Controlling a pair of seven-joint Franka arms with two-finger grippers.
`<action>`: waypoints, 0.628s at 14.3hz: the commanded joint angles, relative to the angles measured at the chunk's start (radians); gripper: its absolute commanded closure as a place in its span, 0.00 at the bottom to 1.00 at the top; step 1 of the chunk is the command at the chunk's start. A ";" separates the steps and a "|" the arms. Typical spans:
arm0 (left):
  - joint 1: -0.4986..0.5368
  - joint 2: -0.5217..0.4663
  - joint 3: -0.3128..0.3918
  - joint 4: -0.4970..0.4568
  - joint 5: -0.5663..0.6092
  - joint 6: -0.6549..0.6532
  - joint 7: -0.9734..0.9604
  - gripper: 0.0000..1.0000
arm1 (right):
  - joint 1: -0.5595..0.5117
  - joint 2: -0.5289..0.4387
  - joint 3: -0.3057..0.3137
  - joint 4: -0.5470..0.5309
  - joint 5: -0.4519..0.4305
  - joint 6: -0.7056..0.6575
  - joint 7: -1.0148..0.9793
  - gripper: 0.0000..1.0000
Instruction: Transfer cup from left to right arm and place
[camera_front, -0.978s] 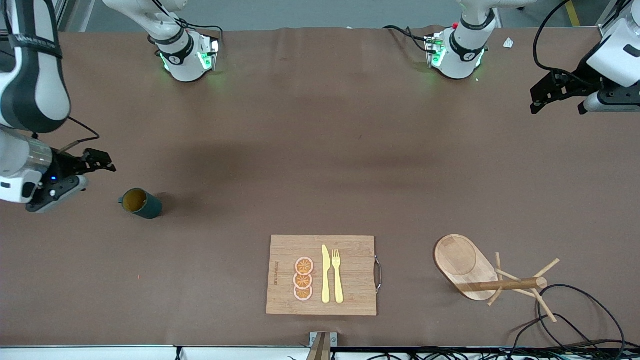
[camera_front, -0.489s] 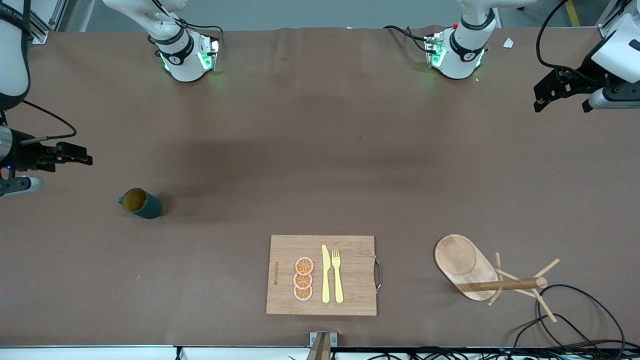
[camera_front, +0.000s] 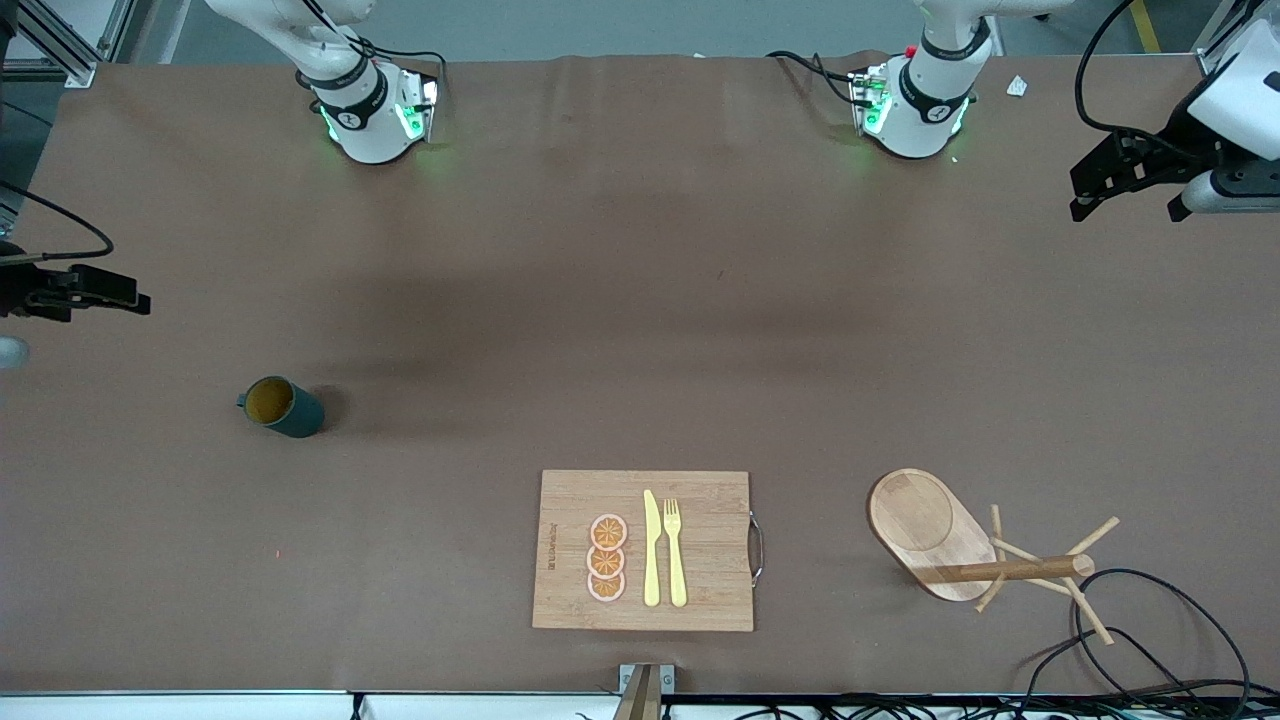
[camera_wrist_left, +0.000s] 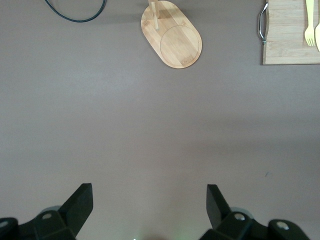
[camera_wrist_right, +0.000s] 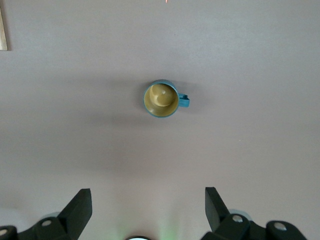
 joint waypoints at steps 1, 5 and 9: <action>-0.001 0.020 -0.004 0.036 0.021 -0.025 0.016 0.00 | -0.018 0.006 0.010 0.019 -0.016 -0.018 0.018 0.00; -0.002 0.023 -0.004 0.037 0.021 -0.023 0.016 0.00 | -0.018 -0.008 0.012 0.019 0.001 -0.051 0.035 0.00; 0.001 0.026 -0.004 0.042 0.021 -0.025 0.017 0.00 | -0.004 -0.066 0.021 0.008 -0.010 -0.102 0.137 0.00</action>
